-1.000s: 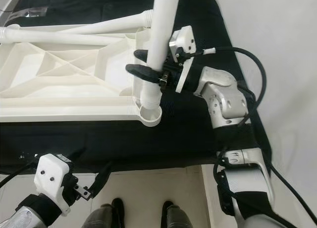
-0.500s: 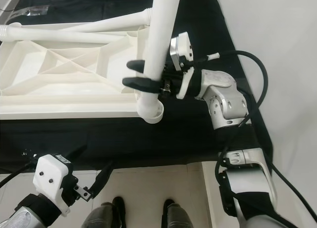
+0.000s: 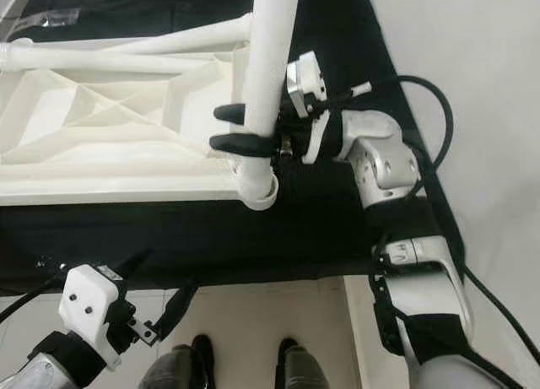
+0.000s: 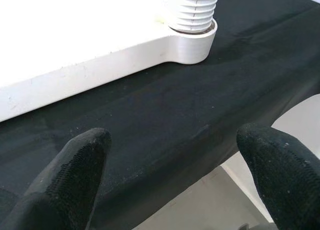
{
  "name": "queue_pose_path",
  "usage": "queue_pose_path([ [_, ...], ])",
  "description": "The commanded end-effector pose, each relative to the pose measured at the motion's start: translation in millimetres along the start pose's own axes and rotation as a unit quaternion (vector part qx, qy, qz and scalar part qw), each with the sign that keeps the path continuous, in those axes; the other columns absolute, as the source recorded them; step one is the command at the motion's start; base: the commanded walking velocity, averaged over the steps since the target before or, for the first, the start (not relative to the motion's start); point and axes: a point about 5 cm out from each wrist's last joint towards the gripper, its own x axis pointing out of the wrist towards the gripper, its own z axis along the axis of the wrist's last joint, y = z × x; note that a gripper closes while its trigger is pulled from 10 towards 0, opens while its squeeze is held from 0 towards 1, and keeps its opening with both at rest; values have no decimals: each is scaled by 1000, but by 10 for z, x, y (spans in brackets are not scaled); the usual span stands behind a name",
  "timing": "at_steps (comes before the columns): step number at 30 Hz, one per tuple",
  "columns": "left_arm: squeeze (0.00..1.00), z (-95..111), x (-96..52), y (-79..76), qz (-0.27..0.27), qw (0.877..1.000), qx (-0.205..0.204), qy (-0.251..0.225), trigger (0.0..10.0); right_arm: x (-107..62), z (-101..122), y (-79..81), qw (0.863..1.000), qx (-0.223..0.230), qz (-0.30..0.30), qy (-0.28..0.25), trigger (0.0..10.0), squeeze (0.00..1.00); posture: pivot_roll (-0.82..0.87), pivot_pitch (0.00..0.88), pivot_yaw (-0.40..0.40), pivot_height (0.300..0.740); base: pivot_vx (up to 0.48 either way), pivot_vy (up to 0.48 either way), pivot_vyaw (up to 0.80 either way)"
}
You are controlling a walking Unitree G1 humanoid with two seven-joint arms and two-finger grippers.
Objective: Building children table
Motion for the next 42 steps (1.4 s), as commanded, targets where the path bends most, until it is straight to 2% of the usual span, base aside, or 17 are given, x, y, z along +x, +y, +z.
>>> queue_pose_path([
  [1, 0, -9, -36, -25, -7, 1000, -8, 3, 10000, 12, -45, 3, 1000, 2, 5, 9, 10000, 0, 81, 364, 26, 740, 0, 0, 0],
  [17, 0, 0, -55, -31, -9, 1000, -8, 4, 10000, -3, -58, 75, 995, 5, 91, 41, 10000, 0, 79, 370, 32, 740, 0, 0, 0],
  [20, 0, 1, -56, -35, -10, 1000, -8, 4, 10000, 38, -66, 103, 992, 2, 114, 50, 10000, 0, 79, 368, 32, 740, 0, 0, 0],
  [21, 0, 1, -59, -41, -11, 1000, -9, 4, 10000, 83, -43, 150, 987, -8, 147, 59, 10000, 0, 79, 365, 32, 740, 0, 0, 0],
  [26, 0, 2, -63, -44, -11, 1000, -9, 4, 10000, 134, -14, 197, 983, -10, 173, 62, 10000, 0, 77, 364, 33, 740, 0, 0, 0],
  [29, 0, 3, -63, -46, -12, 1000, -9, 3, 10000, 231, -41, 258, 974, -13, 209, 89, 10000, 0, 77, 364, 33, 740, 0, 0, 0],
  [33, 0, 10, -65, -49, -12, 1000, -9, 3, 10000, 257, -69, 235, 971, -14, 213, 109, 10000, 0, 77, 370, 29, 740, 0, 0, 0],
  [39, 0, 17, -64, -52, -11, 1000, -8, 2, 10000, 252, -74, 204, 972, 1, 209, 109, 10000, 0, 79, 373, 26, 740, 0, 0, 0],
  [42, 0, 19, -63, -50, -10, 1000, -8, 1, 10000, 246, -66, 216, 972, 23, 214, 97, 10000, 0, 77, 375, 25, 740, 0, 0, 0],
])
